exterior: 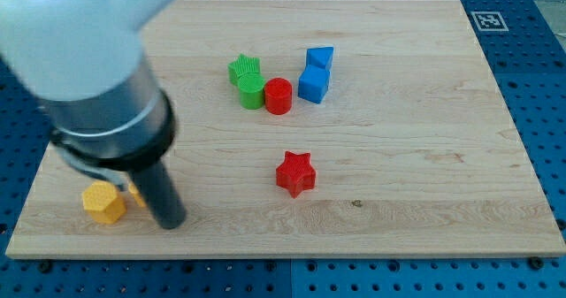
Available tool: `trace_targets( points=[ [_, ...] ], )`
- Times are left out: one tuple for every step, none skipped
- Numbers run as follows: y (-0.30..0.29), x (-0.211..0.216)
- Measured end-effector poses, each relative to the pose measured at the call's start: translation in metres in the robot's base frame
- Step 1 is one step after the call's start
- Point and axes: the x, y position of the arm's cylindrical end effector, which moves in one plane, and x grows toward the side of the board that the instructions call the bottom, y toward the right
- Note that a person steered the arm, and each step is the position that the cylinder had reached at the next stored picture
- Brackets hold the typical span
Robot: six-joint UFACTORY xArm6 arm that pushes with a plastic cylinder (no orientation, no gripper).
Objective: Slide the red star closer to red circle
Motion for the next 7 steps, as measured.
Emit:
trace_targets(
  points=[
    [0.019,0.003],
    [0.02,0.003],
    [0.021,0.003],
    [0.031,-0.016],
    [0.062,-0.038],
    [0.093,-0.044],
    [0.107,-0.035]
  ],
)
